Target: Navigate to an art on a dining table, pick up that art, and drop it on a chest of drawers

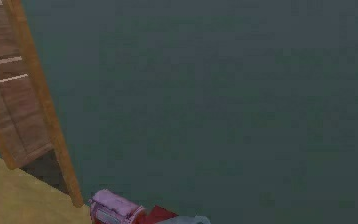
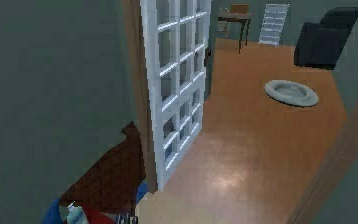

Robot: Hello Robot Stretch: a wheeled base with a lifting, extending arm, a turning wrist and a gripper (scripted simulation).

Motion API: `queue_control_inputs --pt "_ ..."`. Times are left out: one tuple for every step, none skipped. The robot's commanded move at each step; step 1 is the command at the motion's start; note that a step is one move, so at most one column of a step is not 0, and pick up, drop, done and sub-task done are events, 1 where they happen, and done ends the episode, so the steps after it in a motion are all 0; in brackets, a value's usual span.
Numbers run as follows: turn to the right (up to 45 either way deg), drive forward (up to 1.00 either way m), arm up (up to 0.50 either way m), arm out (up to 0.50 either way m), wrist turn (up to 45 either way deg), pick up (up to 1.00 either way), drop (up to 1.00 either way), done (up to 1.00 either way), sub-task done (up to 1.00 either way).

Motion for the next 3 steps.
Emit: queue_control_inputs --pt "0.0 0.00 0.00 0.00 0.0 0.00 1.00 0.00 0.00" --pt "0.0 0.00 0.10 0.00 0.0 0.00 0.00 0.00 0.00" --pt "0.0 0.00 0.00 0.00 0.0 0.00 0.00 1.00 0.00"
